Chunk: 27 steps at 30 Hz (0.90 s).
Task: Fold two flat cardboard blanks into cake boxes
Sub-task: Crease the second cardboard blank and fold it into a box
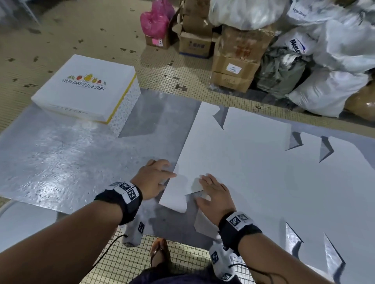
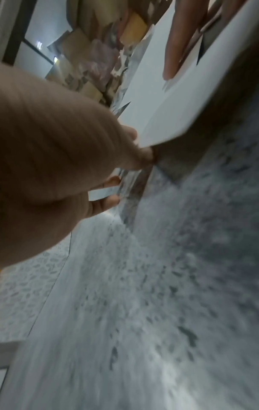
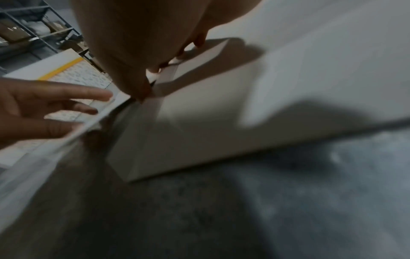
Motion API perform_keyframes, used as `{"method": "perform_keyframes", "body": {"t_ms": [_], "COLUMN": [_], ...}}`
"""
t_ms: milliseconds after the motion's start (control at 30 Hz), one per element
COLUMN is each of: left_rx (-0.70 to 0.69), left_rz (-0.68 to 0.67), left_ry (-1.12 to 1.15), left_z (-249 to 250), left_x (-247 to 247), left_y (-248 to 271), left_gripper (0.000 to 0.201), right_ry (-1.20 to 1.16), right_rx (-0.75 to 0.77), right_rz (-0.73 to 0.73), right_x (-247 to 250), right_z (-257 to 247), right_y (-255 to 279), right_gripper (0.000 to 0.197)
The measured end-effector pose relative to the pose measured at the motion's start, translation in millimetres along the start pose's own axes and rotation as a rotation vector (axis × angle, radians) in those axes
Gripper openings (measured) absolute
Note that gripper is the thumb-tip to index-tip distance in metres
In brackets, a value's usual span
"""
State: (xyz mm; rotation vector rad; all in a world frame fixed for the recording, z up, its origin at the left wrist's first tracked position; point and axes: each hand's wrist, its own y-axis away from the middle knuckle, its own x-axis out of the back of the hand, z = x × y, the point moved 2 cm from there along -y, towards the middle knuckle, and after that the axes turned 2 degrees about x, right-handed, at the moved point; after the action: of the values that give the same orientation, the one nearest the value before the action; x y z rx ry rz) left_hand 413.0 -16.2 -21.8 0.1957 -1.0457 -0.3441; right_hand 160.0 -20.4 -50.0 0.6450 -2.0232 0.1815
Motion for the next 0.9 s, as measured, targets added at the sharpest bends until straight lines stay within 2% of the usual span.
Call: {"method": "perform_keyframes", "body": {"t_ms": [100, 167, 200, 233, 267, 367, 467, 567, 667, 733, 800, 900], "left_rx": [0.002, 0.051, 0.086, 0.108, 0.139, 0.181, 0.200, 0.174, 0.031, -0.047, -0.064, 0.002], "left_rz": [-0.012, -0.001, 0.004, 0.013, 0.012, 0.057, 0.136, 0.180, 0.195, 0.178, 0.154, 0.106], "left_ry": [0.032, 0.102, 0.135, 0.150, 0.150, 0.094, 0.094, 0.107, 0.040, -0.034, -0.102, -0.101], "left_z": [-1, 2, 2, 1, 1, 8, 14, 14, 15, 15, 15, 11], "left_x": [5, 6, 7, 6, 5, 2, 1, 0, -3, -6, -9, -10], "left_y": [-9, -13, -16, -21, -27, -36, -40, -40, -38, -38, -37, -36], "left_gripper": [0.036, 0.021, 0.024, 0.038, 0.045, 0.038, 0.025, 0.039, 0.049, 0.049, 0.048, 0.045], "right_ry": [-0.041, -0.114, -0.146, -0.154, -0.145, -0.147, -0.158, -0.116, -0.128, -0.068, -0.052, -0.045], "right_rx": [0.007, 0.004, -0.013, -0.038, -0.057, -0.194, -0.285, -0.317, -0.257, -0.093, 0.015, -0.006], "right_rz": [0.167, 0.275, 0.308, 0.325, 0.332, 0.224, 0.208, 0.193, 0.199, 0.210, 0.228, 0.238], "right_x": [-2, 1, 5, 8, 11, 15, 17, 19, 17, 16, 10, 7], "right_z": [-2, -4, -6, -6, -7, -11, -13, -16, -15, -15, -10, -5], "right_y": [0, -2, -3, -5, -6, -9, -13, -16, -14, -15, -18, -24], "right_gripper": [0.056, 0.047, 0.042, 0.032, 0.022, 0.030, 0.026, 0.023, 0.036, 0.042, 0.037, 0.027]}}
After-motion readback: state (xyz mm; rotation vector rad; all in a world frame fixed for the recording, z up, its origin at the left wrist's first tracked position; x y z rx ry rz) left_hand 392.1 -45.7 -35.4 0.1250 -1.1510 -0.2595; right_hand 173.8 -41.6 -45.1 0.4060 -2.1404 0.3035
